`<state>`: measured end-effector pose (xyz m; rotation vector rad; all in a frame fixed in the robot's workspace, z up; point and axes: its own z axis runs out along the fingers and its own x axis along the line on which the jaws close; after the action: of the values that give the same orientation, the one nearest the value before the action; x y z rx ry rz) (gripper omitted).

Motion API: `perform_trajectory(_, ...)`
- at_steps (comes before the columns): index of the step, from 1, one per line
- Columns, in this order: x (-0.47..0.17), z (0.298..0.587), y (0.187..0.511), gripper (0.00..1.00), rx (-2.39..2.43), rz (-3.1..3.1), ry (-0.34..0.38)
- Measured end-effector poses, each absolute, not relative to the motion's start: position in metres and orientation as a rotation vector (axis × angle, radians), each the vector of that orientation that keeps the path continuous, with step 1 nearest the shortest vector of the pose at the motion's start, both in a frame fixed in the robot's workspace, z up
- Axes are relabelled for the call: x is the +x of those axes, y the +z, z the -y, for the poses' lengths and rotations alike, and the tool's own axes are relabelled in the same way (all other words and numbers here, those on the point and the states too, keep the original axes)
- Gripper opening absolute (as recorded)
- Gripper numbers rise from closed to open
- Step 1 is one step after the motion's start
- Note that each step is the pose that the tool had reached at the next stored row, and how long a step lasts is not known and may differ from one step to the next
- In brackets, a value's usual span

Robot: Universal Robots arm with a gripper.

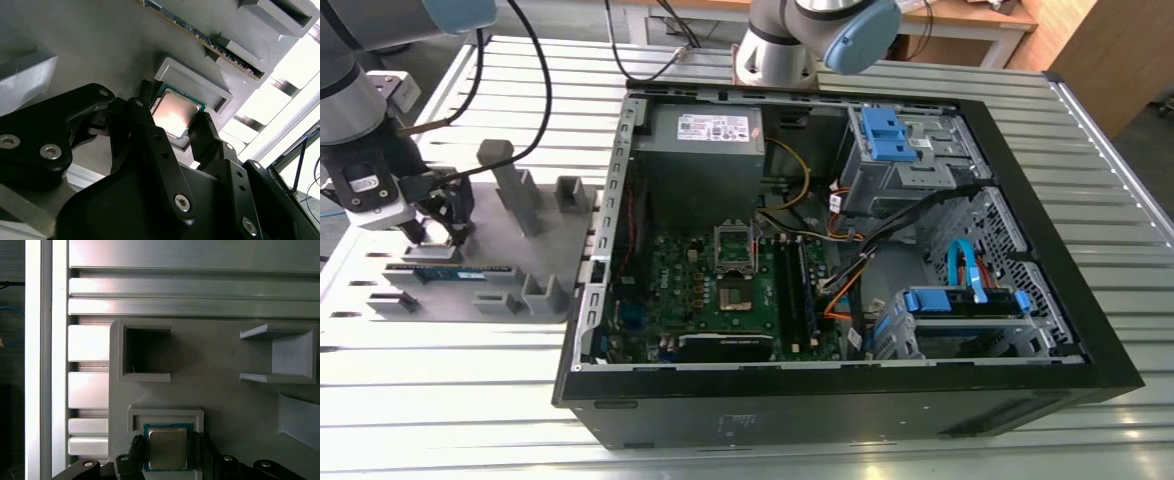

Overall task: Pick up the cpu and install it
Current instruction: 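Pick up the cpu and move it towards the insertion slot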

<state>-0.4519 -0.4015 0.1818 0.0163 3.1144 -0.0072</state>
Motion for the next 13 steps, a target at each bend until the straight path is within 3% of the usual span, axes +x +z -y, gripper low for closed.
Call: perform_trajectory(13, -0.4541, 0.4015, 0.1818, 0.56, 0.016, -3.114, -0.007)
